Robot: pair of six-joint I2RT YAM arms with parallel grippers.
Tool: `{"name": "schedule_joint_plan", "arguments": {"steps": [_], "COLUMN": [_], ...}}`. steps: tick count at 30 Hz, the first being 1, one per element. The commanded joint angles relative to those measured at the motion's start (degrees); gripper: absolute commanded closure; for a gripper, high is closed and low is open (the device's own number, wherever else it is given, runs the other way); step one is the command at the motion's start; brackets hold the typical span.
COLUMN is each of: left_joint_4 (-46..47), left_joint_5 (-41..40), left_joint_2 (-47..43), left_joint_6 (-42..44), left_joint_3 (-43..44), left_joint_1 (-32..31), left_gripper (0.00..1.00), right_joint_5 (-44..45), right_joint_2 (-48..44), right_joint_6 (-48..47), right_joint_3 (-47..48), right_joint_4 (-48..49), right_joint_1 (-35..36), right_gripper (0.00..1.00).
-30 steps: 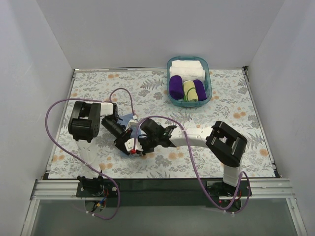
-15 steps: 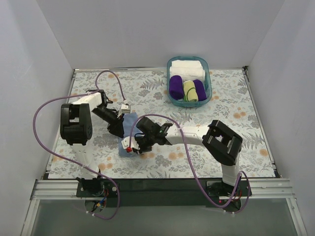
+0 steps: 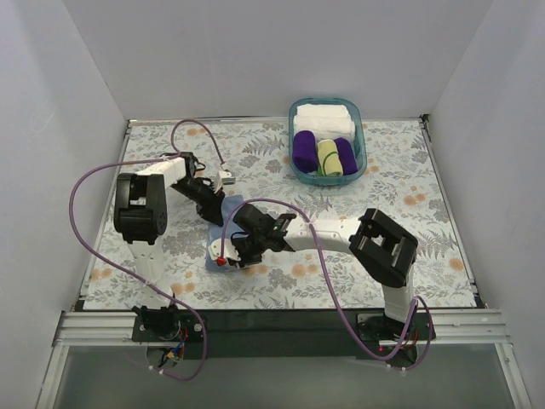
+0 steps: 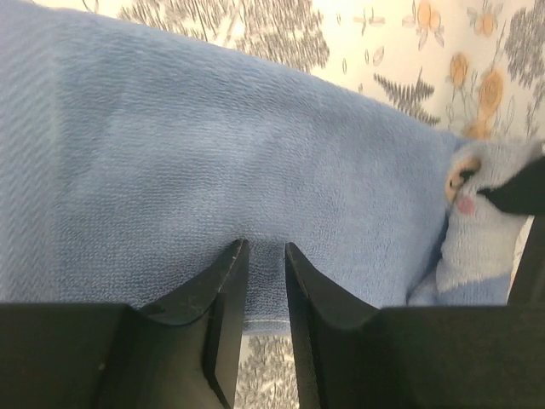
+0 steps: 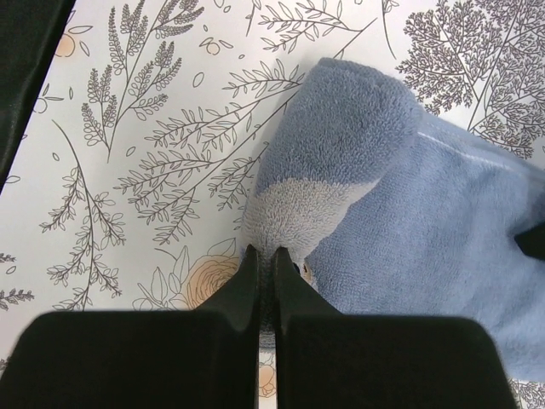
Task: Roll the towels
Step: Roll the towel
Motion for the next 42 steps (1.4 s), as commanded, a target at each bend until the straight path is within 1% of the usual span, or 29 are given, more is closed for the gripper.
{"name": "schedule_joint_plan", "arguments": {"steps": [1,6,9,11,14,16,17,20,24,29,32,40,41,42], "left_joint_4": [9.12,10.79,11.23,12.02,12.02,11.85,12.02,11.41,11.06,11.85,12.29,10.63,10.27,10.27], "left_joint_5": [-3.82,-3.21,-3.12,-4.52,-3.65,-2.16,-1.28,-0.57,0.66,3.12,5.05,7.96,8.39,8.92], "left_joint_2": [4.65,8.97,10.64,10.64,10.91,10.73,10.64,10.90,10.91,9.50,9.41,8.53,8.18,7.22], "left_joint_6": [-4.76,-8.98,-9.78,-10.57,-10.92,-11.10,-11.45,-11.36,-12.41,-14.78,-17.51,-21.64,-21.73,-21.65], "left_joint_3": [1.99,7.96,9.82,9.73,9.82,9.74,9.47,9.82,10.61,12.54,15.35,25.72,27.38,27.23], "left_joint_1": [-3.01,-4.78,-4.78,-4.69,-4.17,-3.73,-3.46,-3.37,-3.02,-1.62,-0.12,3.92,6.01,6.82], "left_gripper": [0.77,0.79,0.79,0.80,0.80,0.78,0.77,0.74,0.71,0.64,0.61,0.59,0.59,0.59], "right_joint_5": [-0.21,-2.23,-3.80,-7.48,-12.49,-14.88,-17.24,-21.11,-25.06,-26.39,-28.24,-25.79,-25.52,-25.17], "right_joint_2": [0.64,0.20,3.08,4.67,8.89,11.79,12.58,14.61,17.51,21.37,22.61,24.19,24.54,24.80], "right_joint_6": [-0.82,-2.84,-2.85,-1.01,2.15,4.09,6.62,10.06,15.25,18.16,19.56,20.18,20.44,20.97], "right_joint_3": [0.10,2.03,4.41,5.90,9.05,10.73,11.35,13.20,15.75,17.07,16.72,17.59,18.03,18.91], "right_joint_4": [-8.37,-10.48,-13.90,-15.31,-18.56,-21.03,-21.29,-21.65,-22.70,-24.19,-24.46,-24.46,-24.55,-24.63], "right_joint_1": [1.29,1.65,1.38,0.07,-2.65,-4.93,-5.64,-7.93,-10.21,-11.89,-12.77,-13.73,-13.82,-13.74], "right_gripper": [0.99,0.99,0.99,0.99,0.99,0.99,0.99,0.99,0.99,0.99,0.99,0.99,0.99,0.99]}}
